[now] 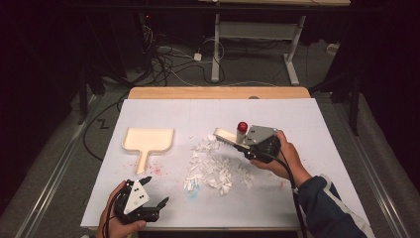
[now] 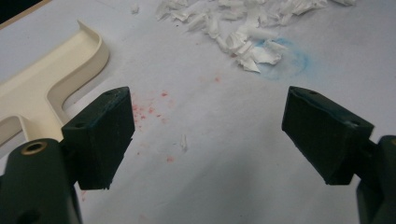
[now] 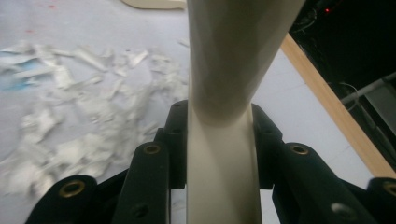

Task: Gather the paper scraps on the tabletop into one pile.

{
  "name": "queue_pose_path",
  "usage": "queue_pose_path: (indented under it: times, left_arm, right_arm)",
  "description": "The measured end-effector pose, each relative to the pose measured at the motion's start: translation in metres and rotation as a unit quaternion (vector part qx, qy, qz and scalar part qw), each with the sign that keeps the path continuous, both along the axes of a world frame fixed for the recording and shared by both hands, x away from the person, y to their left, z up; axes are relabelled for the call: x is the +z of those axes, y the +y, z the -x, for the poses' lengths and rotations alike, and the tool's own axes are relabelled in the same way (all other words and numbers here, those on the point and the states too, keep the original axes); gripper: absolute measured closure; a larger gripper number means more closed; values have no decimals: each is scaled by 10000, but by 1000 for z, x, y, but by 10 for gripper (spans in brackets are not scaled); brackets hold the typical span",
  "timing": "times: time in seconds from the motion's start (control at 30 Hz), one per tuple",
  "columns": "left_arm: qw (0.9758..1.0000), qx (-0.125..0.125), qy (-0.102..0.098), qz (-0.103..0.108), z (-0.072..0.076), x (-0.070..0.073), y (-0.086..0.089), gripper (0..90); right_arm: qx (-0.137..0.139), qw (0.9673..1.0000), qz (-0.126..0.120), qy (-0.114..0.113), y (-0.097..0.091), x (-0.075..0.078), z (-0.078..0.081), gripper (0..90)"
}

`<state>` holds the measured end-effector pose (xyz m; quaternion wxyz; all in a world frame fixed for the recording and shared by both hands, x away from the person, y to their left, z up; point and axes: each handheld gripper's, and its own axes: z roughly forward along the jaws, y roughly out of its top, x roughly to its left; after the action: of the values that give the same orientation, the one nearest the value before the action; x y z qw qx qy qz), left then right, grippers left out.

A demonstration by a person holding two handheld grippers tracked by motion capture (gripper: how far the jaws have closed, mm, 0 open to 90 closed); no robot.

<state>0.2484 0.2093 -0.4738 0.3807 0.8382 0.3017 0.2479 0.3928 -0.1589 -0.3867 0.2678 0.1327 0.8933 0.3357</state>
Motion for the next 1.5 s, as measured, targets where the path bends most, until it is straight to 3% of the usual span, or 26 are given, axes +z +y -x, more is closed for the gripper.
queue_pose_path:
  times: [0.37,0.77,0.83,0.93,1.07,1.13,1.17,1.27,1.4,1.5]
  left_arm:
    - [9999,-114,-18,-69,-1,0,-1,162]
    - [9997,-211,-84,-31,0,1,-2,162]
    - [9998,-220,-19,-19,0,0,-2,162]
    - [9996,-243,-97,-42,1,1,-2,162]
    - [9997,-223,-41,-11,1,0,-2,162]
    - [9997,-241,-95,-49,0,1,-2,162]
    - [9997,-237,-30,-39,1,0,-2,162]
    - [9997,-235,-22,-54,0,0,-3,162]
    - [9997,-228,-12,-46,1,0,-3,162]
    - [9998,-216,-4,-50,1,0,-3,162]
  right_arm:
    - [-437,9986,269,-116,45,-10,-66,680]
    - [-305,9976,570,-246,101,-40,-95,680]
    - [-244,9986,440,-149,105,-44,-96,680]
    - [-32,9982,587,-124,112,-48,-92,679]
    - [203,9981,584,-20,116,-54,-82,675]
    - [456,9975,535,36,114,-54,-78,674]
    - [542,9970,551,16,112,-55,-74,673]
    - [958,9938,569,37,107,-56,-65,668]
    - [1275,9908,410,213,97,-56,-49,667]
    - [1574,9861,475,225,89,-56,-36,665]
